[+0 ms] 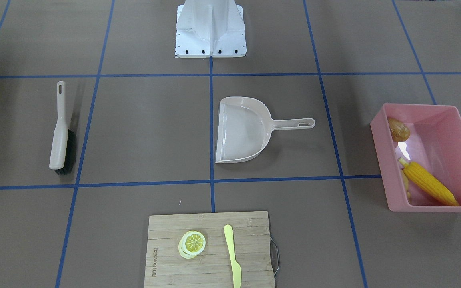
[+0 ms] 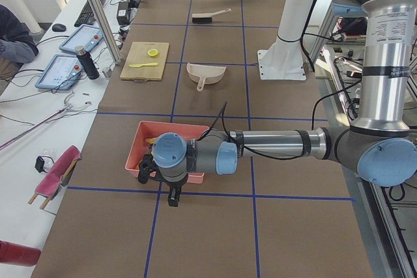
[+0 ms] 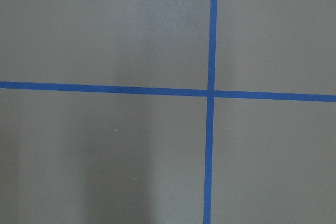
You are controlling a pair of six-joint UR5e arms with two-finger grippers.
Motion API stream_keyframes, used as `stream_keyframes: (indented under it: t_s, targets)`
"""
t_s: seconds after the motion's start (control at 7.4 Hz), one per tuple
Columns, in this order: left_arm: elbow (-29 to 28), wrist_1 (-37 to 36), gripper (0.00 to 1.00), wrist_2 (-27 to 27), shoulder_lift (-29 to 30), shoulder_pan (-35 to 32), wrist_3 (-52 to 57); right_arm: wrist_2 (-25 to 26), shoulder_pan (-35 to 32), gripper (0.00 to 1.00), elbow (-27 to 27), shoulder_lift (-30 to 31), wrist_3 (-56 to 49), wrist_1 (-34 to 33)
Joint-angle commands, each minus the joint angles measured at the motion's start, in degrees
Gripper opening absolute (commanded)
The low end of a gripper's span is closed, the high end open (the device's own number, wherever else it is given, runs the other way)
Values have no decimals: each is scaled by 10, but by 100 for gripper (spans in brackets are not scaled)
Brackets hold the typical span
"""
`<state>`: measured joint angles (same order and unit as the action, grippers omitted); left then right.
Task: Sweep and dump trash into bin
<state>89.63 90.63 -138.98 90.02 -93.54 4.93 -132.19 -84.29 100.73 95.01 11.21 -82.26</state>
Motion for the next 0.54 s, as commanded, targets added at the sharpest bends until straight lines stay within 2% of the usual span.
stream_keyframes:
  t_s: [0.0,0.14,0.41]
  targets:
    - [34,-77,98,44,19,1,0,0,0,100,-1,0,-1,1]
    - [36,-105,98,59,32,0,3,0,0,100,0,0,0,1]
    - [35,-100,99,56,26,0,8,0,0,100,-2,0,0,1]
